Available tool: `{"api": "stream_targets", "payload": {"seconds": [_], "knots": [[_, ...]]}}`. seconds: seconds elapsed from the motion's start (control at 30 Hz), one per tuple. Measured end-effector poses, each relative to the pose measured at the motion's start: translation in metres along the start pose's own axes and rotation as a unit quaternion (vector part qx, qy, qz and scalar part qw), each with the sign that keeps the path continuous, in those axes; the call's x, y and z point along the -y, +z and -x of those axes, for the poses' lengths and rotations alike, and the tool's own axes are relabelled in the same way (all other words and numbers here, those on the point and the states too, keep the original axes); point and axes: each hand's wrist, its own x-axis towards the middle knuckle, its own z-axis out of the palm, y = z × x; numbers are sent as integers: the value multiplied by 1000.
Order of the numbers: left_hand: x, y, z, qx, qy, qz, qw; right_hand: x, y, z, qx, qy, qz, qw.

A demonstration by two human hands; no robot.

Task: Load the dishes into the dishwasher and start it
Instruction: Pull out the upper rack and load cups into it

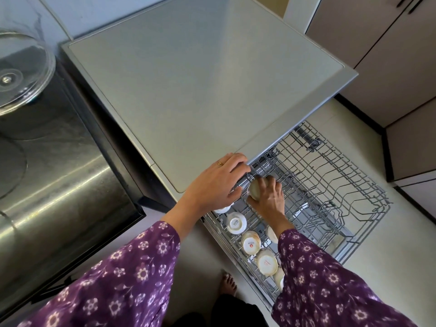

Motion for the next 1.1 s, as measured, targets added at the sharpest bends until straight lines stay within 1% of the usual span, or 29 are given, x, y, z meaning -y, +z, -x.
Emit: {"api": "stream_targets", "payload": {"seconds": [0.1,0.3,0.47,0.63,0.8,0.97,1.1], "knots": [[0,-1,0,1,1,3,1000,-2,5,0,50,-10,30,998],[1,0,0,1,-1,6,1000,0,10,0,55,-24,40,997],[1,1,-1,3,-3,7,1000,1,6,2,34,-16,19,999],[2,1,-1,9,-6,17,1000,4,3,4,7,-38,3,999],[1,0,-1,6,-5,18,1000,9,1,3,-23,-35,-4,999],[1,-1,0,6,-8,15,1000,12,5,8,13,-30,19,999],[1,0,0,11,-9,11,1000,19,7,5,88,-18,28,996]]}}
